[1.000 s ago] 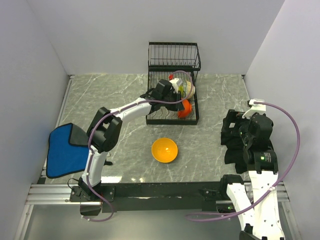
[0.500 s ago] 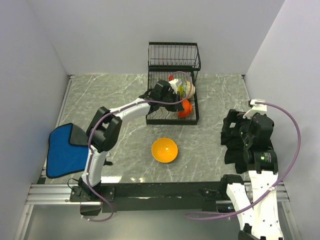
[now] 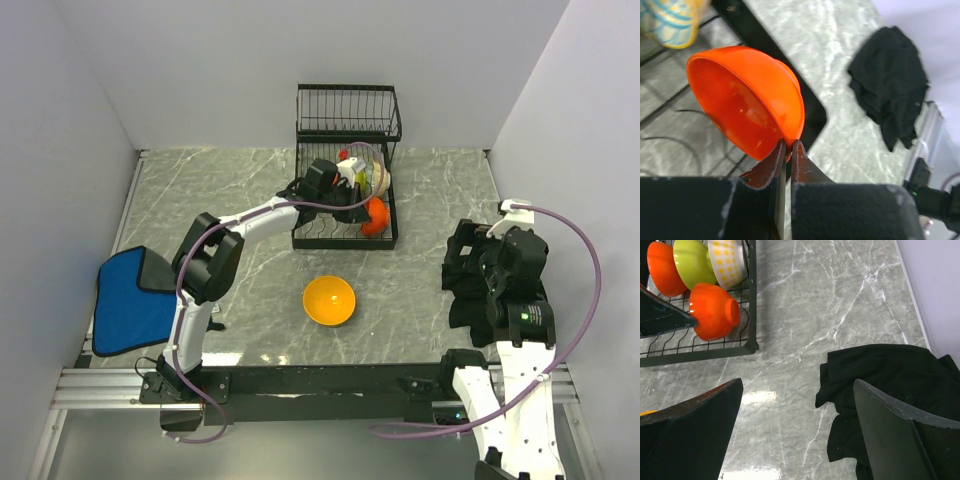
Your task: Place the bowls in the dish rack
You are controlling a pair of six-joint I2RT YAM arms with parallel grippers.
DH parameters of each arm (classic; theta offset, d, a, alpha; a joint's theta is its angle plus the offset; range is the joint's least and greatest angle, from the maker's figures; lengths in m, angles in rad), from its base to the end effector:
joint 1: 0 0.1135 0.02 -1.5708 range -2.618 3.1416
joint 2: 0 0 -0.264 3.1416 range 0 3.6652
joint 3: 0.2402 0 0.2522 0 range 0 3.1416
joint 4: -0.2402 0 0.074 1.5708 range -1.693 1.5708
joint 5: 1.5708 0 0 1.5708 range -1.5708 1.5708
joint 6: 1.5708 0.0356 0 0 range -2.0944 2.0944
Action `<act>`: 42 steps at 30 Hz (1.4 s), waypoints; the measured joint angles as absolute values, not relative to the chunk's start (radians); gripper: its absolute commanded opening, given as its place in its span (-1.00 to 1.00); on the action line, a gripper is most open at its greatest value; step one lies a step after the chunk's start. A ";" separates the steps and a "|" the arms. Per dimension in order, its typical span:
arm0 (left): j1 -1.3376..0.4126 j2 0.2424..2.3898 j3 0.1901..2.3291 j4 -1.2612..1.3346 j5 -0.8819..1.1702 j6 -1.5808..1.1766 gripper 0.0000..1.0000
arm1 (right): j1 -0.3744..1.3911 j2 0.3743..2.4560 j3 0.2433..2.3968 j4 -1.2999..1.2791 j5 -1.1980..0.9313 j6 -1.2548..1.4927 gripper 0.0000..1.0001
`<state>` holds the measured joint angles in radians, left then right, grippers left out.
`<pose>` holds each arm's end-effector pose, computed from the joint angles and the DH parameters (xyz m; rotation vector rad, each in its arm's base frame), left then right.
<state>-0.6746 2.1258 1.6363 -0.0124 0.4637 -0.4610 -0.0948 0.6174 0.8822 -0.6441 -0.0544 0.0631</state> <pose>0.3776 -0.3224 0.2247 0.5428 2.1649 -1.1436 0.1268 -0.0101 0.3478 0.1179 1.9461 0.0321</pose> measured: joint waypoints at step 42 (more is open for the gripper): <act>-0.615 2.259 1.587 0.570 0.863 -0.951 -0.97 | -0.181 0.738 0.918 -0.659 -0.080 0.063 0.99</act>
<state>-0.6147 2.2585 1.5867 0.5697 0.8631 -0.9508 -0.1810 0.7383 0.9180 -0.6590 -0.0803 0.0628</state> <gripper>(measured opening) 0.078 0.996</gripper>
